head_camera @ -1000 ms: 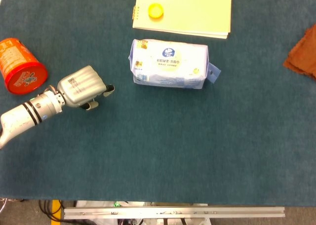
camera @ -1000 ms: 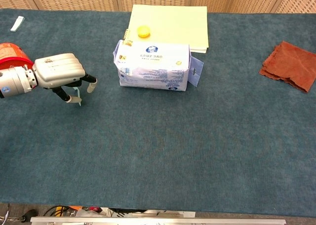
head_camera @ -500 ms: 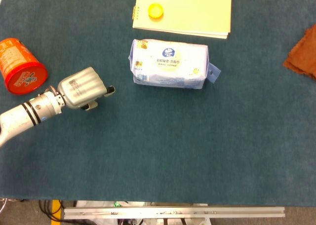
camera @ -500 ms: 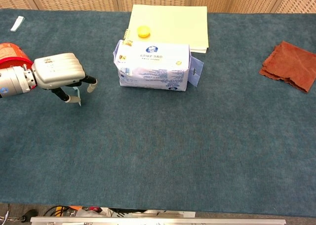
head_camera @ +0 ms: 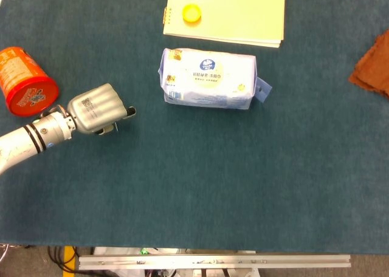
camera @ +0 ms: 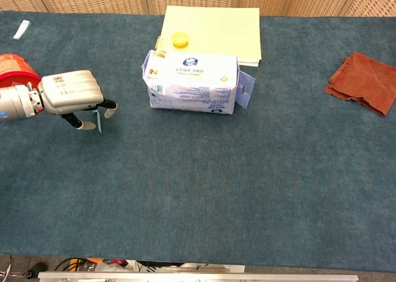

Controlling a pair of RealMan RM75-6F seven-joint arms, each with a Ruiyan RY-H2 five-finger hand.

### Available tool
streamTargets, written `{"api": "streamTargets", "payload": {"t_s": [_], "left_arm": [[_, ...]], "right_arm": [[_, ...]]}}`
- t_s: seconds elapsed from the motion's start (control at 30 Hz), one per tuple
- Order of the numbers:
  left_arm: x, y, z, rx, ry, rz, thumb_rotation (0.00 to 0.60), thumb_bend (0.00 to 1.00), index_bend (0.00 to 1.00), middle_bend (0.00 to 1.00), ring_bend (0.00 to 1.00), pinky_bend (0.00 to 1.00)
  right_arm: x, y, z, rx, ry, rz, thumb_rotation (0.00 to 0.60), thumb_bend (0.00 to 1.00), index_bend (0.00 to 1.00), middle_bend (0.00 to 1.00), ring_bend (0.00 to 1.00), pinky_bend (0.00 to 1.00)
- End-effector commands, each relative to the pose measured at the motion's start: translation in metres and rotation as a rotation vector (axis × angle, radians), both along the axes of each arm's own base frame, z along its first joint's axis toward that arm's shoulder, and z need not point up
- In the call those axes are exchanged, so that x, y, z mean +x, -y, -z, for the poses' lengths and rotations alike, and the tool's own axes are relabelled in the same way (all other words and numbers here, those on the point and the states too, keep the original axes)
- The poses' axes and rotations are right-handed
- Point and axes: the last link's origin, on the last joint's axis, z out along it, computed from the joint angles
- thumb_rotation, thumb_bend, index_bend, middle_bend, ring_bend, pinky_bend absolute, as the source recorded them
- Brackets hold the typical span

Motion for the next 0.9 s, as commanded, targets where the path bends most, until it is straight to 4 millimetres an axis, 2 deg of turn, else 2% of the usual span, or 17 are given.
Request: {"api": "streamTargets", "payload": {"t_s": [0.03, 0.37, 0.77, 0.9], "left_arm": [[-0.002, 0.001, 0.002, -0.006, 0.005, -0.009, 0.6, 0.22, 0.46, 0.98, 0.98, 0.93], [-0.004, -0.002, 0.007, -0.006, 0.01, -0.02, 0.6, 0.22, 0.46, 0.98, 0.98, 0.93], [-0.005, -0.002, 0.015, -0.015, 0.019, -0.052, 0.6, 0.22, 0.52, 0.98, 0.98, 0.93], [-0.005, -0.003, 0.017, -0.017, 0.009, -0.053, 0.6, 0.26, 0.53, 0.99, 0.98, 0.93]], "right_arm": [[0.001, 0.0, 0.001, 0.001, 0.0, -0.002, 0.6, 0.79, 0.44, 0.47, 0.49, 0.5], [0.002, -0.002, 0.001, -0.006, -0.005, 0.001, 0.6, 0.79, 0.44, 0.47, 0.49, 0.5], [0.001, -0.004, 0.0, -0.012, -0.003, 0.0, 0.6, 0.79, 0.44, 0.47, 0.49, 0.5], [0.0, -0.005, -0.001, -0.016, -0.001, 0.005, 0.6, 0.79, 0.44, 0.47, 0.49, 0.5]]}}
